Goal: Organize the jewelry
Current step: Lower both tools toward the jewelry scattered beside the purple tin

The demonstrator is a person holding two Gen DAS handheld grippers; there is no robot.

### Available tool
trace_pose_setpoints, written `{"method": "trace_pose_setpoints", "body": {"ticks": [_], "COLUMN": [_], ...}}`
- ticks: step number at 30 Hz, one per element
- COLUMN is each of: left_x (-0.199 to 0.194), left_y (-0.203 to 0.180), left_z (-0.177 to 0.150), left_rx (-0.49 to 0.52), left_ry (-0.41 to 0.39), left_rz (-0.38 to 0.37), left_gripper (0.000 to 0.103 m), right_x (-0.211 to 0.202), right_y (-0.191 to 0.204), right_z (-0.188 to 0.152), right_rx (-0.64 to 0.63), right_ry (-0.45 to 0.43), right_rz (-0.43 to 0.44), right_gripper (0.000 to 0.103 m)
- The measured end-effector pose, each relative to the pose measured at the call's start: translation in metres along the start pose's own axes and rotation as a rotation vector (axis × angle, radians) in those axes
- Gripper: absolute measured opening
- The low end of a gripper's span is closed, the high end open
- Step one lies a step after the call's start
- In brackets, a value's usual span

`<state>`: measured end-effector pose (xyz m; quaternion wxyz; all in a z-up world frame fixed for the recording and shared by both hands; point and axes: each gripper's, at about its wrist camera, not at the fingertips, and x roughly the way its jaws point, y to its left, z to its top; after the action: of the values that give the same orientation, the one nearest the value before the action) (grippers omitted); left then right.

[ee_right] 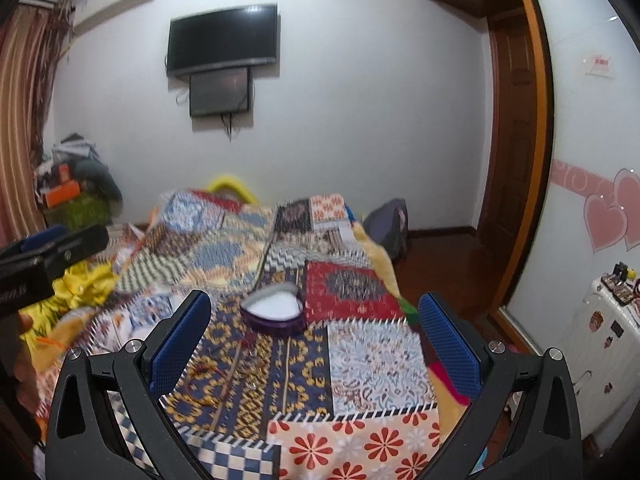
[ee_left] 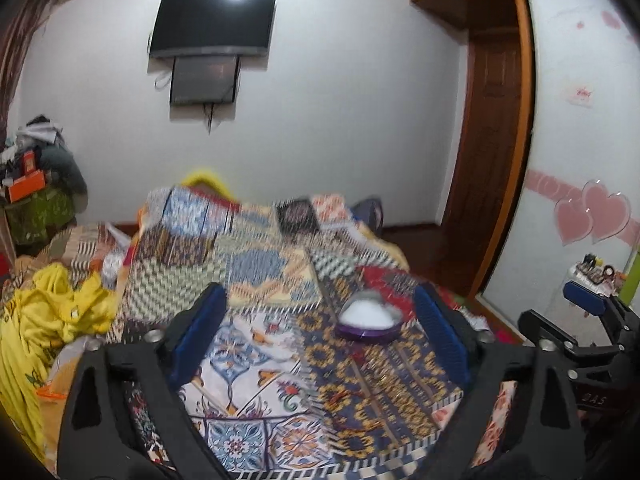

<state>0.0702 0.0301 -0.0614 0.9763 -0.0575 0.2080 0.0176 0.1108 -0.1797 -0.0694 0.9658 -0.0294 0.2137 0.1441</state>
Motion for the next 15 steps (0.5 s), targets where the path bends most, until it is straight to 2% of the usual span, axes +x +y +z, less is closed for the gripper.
{"method": "trace_pose_setpoints", "body": {"ticks": [3,7,9,11,15], "left_x": [0.027,0.058,0.07,0.083,0.1], "left_y": [0.008,0.011,0.013,0.016,0.017], "left_z": [-0.012,-0.03,-0.038,-0.049,-0.064], "left_rx": [-0.006,0.016,0.018,0.018,0.019], "left_ry": [0.093,0.194,0.243,0.308,0.388], "left_rz": [0.005,0.01,-0.008,-0.03,-0.076], "left_gripper": [0.076,0.066,0.056,0.049,0.043], "right_x": [0.017,0.038,0.049,0.059,0.077], "right_y": [-0.003,-0.002,-0.002,-0.001,0.002], "right_z": [-0.01,-0.023,-0.029,-0.036,-0.05], "right_rx": [0.009,-0.008,-0.014,-0.015,-0.009], "right_ry": [0.053,0.129,0.173,0.209,0.288], "right_rz": [0.011,0.033,0.055,0.084,0.153], "right_gripper": [0.099,0.083,0.075,0.062,0.047]}}
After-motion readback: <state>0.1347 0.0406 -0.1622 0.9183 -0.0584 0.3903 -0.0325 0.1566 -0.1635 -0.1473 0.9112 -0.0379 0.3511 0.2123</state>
